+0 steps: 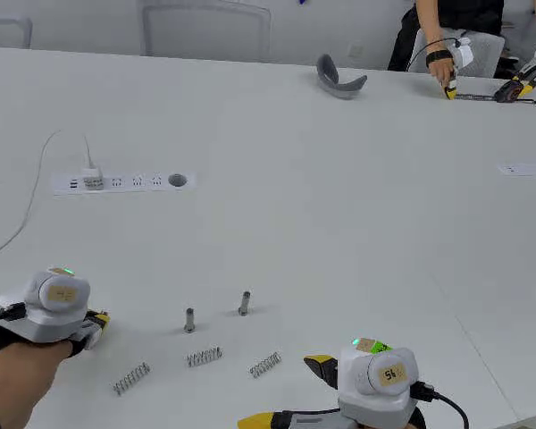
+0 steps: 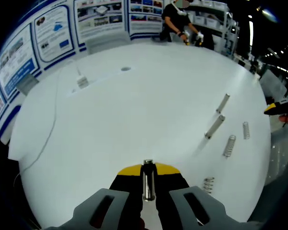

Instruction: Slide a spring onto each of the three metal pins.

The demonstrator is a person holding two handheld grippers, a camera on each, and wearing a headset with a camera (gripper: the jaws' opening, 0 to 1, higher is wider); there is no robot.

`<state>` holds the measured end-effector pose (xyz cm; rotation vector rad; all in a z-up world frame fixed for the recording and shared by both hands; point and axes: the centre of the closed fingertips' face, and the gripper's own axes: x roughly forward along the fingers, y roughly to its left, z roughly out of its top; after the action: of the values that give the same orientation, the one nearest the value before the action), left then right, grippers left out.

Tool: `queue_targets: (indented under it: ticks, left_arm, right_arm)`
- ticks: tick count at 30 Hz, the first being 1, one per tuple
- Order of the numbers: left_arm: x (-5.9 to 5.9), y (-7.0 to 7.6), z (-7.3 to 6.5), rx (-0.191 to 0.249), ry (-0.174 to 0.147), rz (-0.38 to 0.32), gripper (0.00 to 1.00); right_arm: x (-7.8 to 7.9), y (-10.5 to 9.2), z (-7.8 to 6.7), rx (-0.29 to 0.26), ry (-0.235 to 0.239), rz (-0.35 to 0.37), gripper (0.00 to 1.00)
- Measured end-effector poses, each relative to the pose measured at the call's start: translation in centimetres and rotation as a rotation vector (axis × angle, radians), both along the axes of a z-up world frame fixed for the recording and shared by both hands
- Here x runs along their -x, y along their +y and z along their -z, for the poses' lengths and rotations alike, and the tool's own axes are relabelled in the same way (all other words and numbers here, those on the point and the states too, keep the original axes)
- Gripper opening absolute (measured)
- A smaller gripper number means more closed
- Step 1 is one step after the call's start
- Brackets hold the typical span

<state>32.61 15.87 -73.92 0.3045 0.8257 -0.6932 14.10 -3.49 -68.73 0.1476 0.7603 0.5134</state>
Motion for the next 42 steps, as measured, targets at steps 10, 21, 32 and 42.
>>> queue_targets:
  ticks: [10,21,32,42]
  left_arm:
    - [0.7,0.6,-0.4,0.013,0.006,-0.006,0.07]
    - [1.1,1.8,-1.2,0.025,-0.007,-0.026,0.07]
    - [1.7,2.6,-1.9,0.038,-0.021,-0.046,0.07]
    - [1.9,2.5,-2.3,0.054,-0.032,-0.063,0.07]
  right_arm:
    - [0.1,0.1,-0.1,-0.005,-0.001,0.0,0.91]
    - [0.0,0.5,-0.1,-0.009,-0.001,-0.01,0.91]
    - [0.2,0.6,-0.1,-0.007,0.0,-0.013,0.91]
    - [0.2,0.8,-0.1,-0.01,0.001,-0.018,0.91]
